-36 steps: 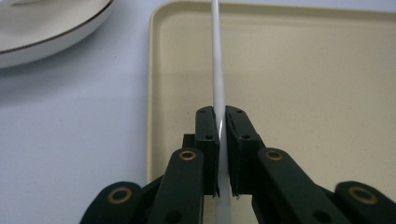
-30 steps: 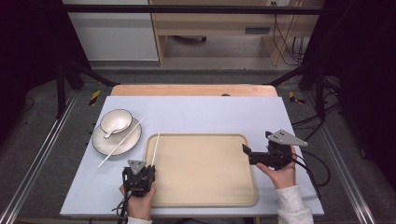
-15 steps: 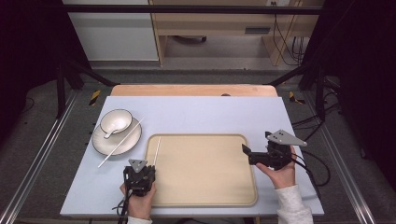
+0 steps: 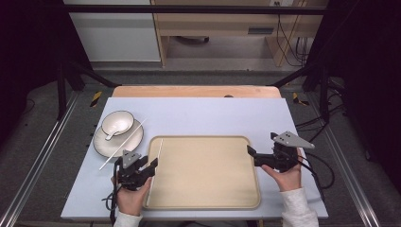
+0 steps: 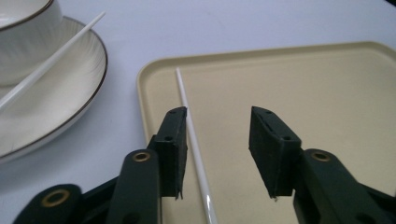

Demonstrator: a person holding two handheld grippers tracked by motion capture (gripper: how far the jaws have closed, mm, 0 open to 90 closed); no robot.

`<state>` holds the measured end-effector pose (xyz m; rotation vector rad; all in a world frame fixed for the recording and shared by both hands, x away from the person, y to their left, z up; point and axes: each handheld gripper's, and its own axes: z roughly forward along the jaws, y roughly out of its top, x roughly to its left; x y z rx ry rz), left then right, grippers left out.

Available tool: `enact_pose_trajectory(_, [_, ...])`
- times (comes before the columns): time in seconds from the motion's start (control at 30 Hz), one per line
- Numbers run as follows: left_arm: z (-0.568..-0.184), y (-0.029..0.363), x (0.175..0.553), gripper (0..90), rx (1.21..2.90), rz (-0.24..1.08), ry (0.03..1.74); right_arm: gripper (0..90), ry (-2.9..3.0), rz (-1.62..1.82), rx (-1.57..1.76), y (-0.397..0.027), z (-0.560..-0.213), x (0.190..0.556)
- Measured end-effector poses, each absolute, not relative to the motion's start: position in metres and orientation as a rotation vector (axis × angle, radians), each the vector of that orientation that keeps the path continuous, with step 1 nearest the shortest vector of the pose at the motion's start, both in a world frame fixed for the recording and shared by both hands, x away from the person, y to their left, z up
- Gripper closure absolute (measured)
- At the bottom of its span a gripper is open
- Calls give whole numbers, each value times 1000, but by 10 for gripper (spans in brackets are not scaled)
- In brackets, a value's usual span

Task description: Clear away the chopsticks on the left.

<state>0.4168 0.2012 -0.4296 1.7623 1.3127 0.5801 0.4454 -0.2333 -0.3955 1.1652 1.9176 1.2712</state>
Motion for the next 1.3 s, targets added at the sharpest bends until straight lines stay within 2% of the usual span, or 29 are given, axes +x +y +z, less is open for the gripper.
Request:
enact_pose_trajectory(0.07, [-425,203,418,493,1779,576,1262,28,1916,1273,1164,-234,-395,445])
enact_pose_trajectory(0.2, [-419,209,421,430,1854,573,1183,28,1905,1280,1161,-237,-392,443])
enact_pose_trajectory(0.43, [-415,229,425,345,1847,548,1151,27,1894,1289,1166,-240,-390,442])
enact_pose_trajectory(0.83, [-423,267,432,269,1894,594,1148,27,1893,1279,1166,-241,-390,442])
enact_pose_trajectory(1.3, [-434,308,444,239,1919,622,1228,28,1898,1278,1174,-240,-391,443])
